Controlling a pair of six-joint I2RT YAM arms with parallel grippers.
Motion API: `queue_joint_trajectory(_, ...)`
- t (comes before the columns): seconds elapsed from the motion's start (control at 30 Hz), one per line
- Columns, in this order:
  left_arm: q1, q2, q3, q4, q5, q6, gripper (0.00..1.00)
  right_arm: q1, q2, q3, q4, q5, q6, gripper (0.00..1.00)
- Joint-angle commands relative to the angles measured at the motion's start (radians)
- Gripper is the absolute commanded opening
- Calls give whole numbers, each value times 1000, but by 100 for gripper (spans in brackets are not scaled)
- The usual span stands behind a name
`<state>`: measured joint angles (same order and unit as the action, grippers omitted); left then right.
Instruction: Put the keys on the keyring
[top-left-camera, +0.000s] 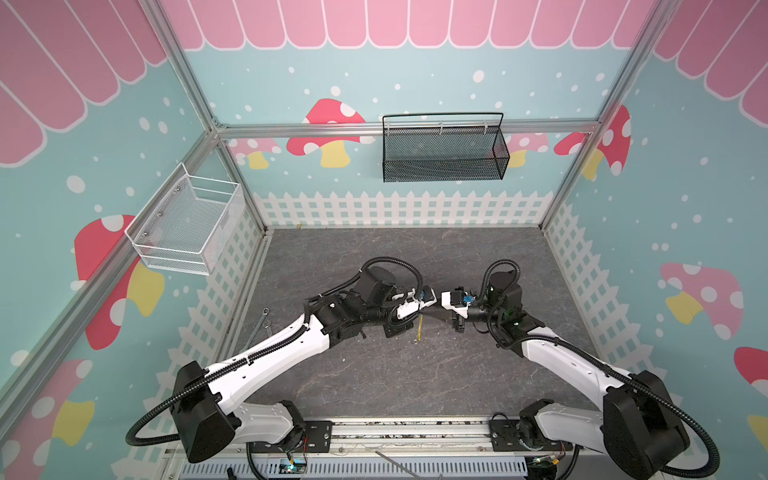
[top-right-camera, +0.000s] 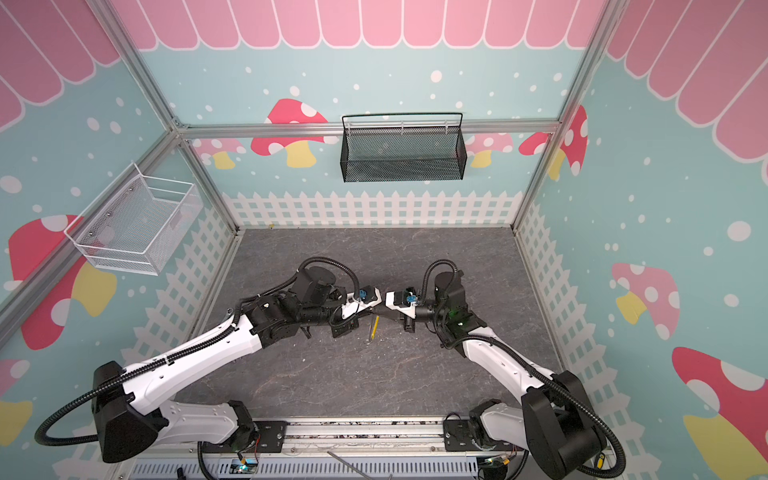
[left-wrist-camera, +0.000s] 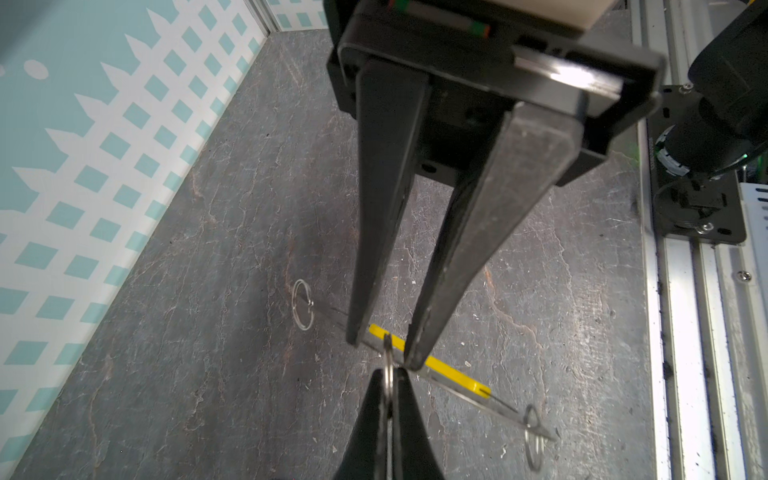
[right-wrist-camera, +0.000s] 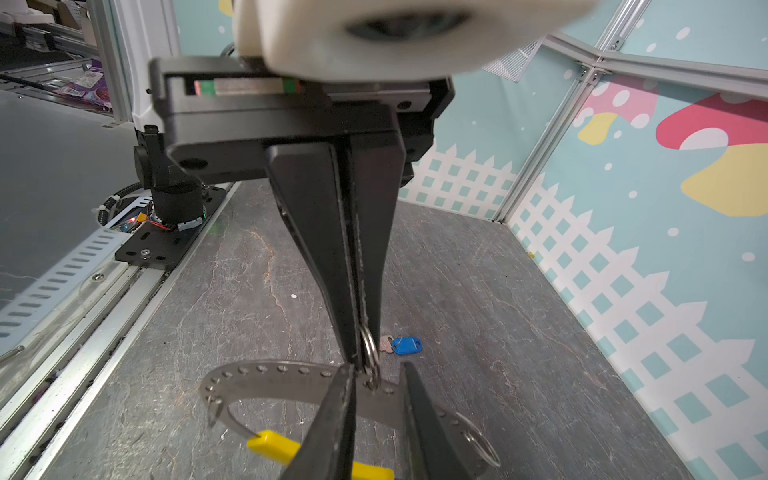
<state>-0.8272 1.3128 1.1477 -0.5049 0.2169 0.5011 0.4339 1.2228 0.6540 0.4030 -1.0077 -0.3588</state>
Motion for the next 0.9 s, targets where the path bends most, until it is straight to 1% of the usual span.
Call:
queue_joint_trajectory(0.0, -12, 9, 38, -9, 19, 31, 0, 9, 13, 24, -18, -23, -19, 20)
queue_joint_trajectory(0.2, -18, 11, 46, -9, 15, 37, 0, 9, 26, 27, -28, -41, -20, 15)
queue_joint_trajectory(0.43, -20, 11, 49, -5, 9, 41, 0, 8, 30, 27, -28, -60, -19, 6)
queue_joint_trajectory(0.47, -20, 8, 45, -1, 3, 38, 1, 9, 32, 27, -28, -60, -19, 4)
queue_joint_trajectory(0.57, -20, -11, 21, 25, -21, 29, 17, 9, 37, 23, -17, -66, -11, 1)
queue_joint_trajectory(0.63, -13, -38, -12, 58, -37, 14, 24, 8, 36, 9, 34, -66, 19, 1)
queue_joint_trajectory(0.77, 22, -113, -105, 153, -28, -57, 31, 8, 36, -30, 189, -66, 113, 0)
queue_joint_trajectory(0.83, 43, -153, -159, 205, -20, -93, 32, 8, 41, -39, 251, -66, 154, 0)
queue_joint_trajectory(0.87, 54, -172, -184, 232, -14, -149, 32, 8, 45, -40, 271, -90, 166, 0)
